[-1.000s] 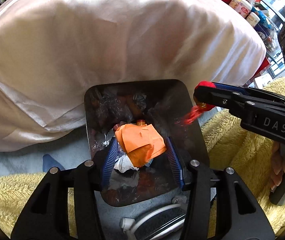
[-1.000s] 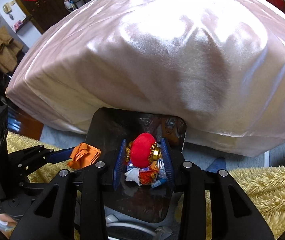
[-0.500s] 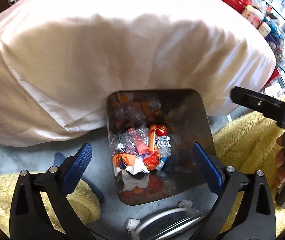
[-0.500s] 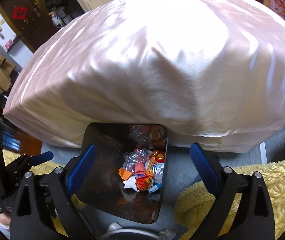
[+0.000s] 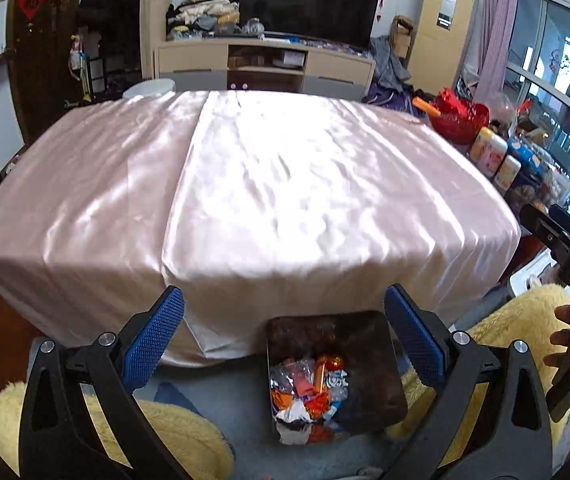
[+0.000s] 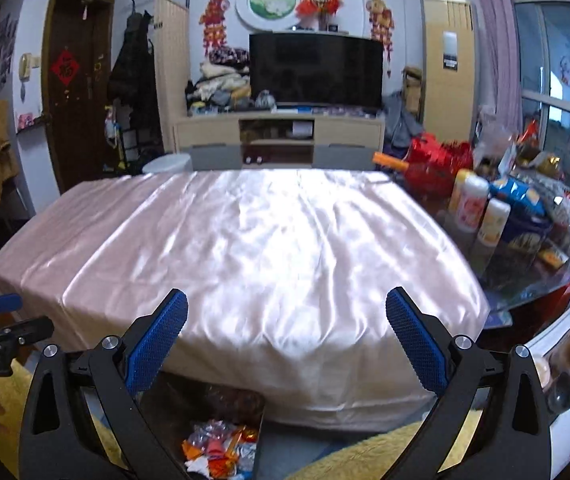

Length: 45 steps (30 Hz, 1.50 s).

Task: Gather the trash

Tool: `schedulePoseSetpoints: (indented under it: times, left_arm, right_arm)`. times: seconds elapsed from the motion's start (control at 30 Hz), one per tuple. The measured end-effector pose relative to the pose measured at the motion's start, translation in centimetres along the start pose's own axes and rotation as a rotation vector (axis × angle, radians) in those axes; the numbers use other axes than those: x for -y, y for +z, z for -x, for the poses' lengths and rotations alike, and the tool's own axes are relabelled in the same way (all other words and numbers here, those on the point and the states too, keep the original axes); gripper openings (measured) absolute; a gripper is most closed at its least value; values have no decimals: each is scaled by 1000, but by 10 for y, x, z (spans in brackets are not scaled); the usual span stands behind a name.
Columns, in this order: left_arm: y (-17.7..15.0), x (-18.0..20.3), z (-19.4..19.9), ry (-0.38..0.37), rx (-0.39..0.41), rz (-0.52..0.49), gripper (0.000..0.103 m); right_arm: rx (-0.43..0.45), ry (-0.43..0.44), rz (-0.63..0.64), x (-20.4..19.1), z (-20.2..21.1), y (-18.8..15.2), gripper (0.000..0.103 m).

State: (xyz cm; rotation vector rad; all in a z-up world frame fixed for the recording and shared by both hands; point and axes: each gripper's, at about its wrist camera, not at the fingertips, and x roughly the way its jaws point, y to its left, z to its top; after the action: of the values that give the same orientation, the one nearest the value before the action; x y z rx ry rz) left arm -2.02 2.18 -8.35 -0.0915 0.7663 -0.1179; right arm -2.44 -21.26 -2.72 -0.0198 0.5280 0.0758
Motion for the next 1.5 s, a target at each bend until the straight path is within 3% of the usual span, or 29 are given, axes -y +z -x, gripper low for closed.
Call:
schedulePoseSetpoints:
  times: [0.07,0.23,0.47,0.67,1.5]
  left_arm:
    - [12,3,17,12,51,-12,95]
    - [39,9,51,52,138,-49,95]
    - [51,16,86,105,231,-62,95]
    - [47,17,95,103,248,-56,95]
    - [44,15,104,83,266,-50,95]
  right_arm:
    - [35,4,14,1,12,12,100]
    - [-4,45,-64,12,23,29,100]
    - [83,-40,-29,5,53,41,100]
    - [129,-67,-7,0,66,47,100]
    - [127,-87,-25,3,67,43,100]
